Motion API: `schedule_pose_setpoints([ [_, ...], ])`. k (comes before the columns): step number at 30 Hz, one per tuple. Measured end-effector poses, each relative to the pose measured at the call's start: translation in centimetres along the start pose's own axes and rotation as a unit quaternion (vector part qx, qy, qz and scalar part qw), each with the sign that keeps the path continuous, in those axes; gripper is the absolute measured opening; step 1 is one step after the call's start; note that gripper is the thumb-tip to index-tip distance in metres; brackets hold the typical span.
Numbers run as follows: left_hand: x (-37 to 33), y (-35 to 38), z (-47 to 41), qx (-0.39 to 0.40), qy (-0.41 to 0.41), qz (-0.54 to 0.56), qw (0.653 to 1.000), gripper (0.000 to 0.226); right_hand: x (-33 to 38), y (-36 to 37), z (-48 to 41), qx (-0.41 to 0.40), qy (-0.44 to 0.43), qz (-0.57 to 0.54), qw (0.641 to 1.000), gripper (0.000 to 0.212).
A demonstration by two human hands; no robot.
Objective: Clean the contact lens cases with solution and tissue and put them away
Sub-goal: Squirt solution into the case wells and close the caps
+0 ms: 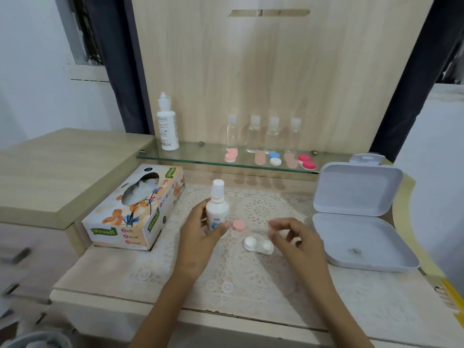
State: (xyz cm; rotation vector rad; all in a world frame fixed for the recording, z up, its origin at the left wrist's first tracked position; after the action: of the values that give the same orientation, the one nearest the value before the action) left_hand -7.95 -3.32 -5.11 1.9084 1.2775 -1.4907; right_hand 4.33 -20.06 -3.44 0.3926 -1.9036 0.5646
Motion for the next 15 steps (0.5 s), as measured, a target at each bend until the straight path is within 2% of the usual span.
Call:
schedule_pose_setpoints([
  [3,-0.1,0.0,0.1,0.006,0.003,0.002,1.000,0.053,2.8,1.8,-1.8,0.007,-0.051,0.001,0.999,0.017],
  [9,-0.4,0.0,0.1,0.007,0.007,0.009,1.000,0.047,6.9,7.5,-5.0,0.073,-0.090,0.037,0.993,0.039],
  [15,-0.4,-0.1,0.0,0.006,0.013,0.018,1.000,0.039,7.8,9.9,-6.8,0.113,-0.102,0.089,0.984,0.019],
])
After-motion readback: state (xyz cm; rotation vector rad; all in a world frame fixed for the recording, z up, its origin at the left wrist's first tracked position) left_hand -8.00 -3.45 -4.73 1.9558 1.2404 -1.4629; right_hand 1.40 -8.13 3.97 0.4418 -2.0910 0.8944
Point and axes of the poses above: each hand's wrist, its own z-axis away from the middle knuckle, its own y-axis out of the palm, x = y × z, the point moved 5 cm from there along -z, towards the middle knuckle, and after that the axes turned 3 degrees about -z, right-handed, at the moved point
